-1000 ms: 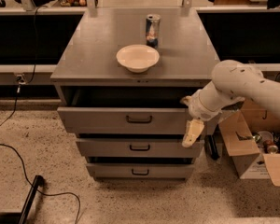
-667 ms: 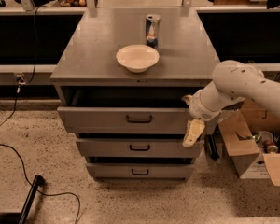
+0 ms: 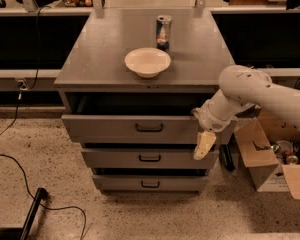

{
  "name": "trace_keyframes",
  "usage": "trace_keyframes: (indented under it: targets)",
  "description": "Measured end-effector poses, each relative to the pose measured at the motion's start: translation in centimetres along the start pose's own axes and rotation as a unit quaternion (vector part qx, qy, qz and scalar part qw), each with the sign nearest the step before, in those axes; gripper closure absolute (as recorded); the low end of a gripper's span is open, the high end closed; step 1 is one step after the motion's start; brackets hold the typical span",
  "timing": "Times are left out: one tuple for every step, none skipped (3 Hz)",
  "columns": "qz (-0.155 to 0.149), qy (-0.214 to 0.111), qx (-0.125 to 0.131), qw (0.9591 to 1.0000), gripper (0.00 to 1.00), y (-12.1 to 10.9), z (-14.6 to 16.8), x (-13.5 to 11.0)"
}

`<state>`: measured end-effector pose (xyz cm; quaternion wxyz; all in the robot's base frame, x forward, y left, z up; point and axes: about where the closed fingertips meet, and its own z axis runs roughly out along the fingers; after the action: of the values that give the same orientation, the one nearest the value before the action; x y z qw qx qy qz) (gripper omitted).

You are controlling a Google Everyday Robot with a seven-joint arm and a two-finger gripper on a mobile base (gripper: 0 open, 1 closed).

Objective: Open top drawer

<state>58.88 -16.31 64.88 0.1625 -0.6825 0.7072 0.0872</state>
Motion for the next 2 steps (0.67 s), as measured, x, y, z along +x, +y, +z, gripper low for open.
trace_keyframes:
  targets:
    - [-0.013, 0.016, -0.041, 0.9989, 0.26, 2.5, -0.3, -0.3]
    - [-0.028, 0.027, -0.066, 0.9970, 0.30, 5.4, -2.5, -1.0]
